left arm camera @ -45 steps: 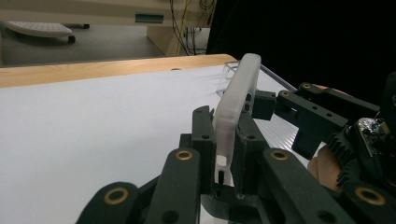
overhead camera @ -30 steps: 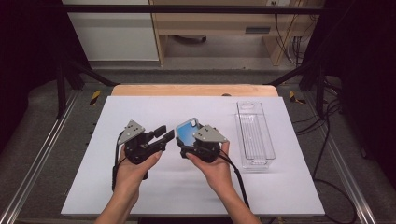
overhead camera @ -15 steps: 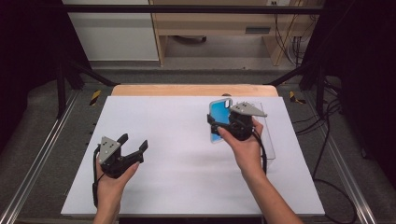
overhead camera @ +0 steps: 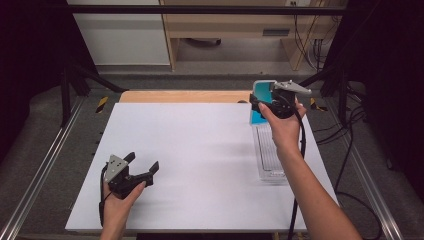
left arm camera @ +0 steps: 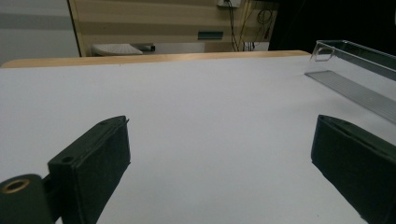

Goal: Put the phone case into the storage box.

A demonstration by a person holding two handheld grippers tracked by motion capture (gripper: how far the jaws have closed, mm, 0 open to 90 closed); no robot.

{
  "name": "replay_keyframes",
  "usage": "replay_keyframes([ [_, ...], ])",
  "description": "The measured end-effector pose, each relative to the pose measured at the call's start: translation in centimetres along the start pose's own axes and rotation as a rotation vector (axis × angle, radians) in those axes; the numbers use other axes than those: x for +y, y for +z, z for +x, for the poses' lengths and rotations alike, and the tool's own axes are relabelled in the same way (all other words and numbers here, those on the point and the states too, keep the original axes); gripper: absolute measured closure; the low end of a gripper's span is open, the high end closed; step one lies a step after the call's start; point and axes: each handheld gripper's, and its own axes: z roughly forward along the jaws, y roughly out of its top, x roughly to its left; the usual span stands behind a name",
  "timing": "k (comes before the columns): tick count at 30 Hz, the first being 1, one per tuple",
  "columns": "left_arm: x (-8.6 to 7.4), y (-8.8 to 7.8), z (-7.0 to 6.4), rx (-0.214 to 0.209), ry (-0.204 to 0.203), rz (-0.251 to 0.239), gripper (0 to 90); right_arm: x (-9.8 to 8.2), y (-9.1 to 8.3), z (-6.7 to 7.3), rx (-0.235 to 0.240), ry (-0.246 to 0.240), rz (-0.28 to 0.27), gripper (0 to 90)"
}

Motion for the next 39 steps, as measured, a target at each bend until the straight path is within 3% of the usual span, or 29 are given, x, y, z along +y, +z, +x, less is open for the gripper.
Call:
replay_keyframes([
  [6, -0.7, -0.5, 0.2, -0.001, -0.004, -0.017, 4.2, -1.0, 2.6, -2.0, -0.061, 0.026, -0.058, 17.6],
  [9, -0.9, -0.5, 0.2, -0.002, -0.007, -0.018, 4.2, -1.2, 3.6, -2.7, -0.109, 0.015, -0.094, 17.6],
  [12, -0.9, -0.4, 0.0, -0.006, 0.025, -0.012, 4.2, -1.5, 4.3, -3.6, -0.149, 0.016, -0.116, 17.6],
  [16, -1.1, -0.5, -0.2, -0.010, 0.036, -0.014, 4.2, -2.1, 5.0, -4.5, -0.184, -0.010, -0.124, 17.6],
  [28, -1.4, -0.3, -0.6, -0.038, 0.041, -0.016, 4.1, -2.8, 5.5, -5.5, -0.203, -0.004, -0.122, 17.6],
  [39, -1.3, -0.6, -0.6, -0.049, 0.042, -0.023, 3.6, -5.5, 6.0, -6.3, -0.208, 0.027, -0.097, 17.6],
])
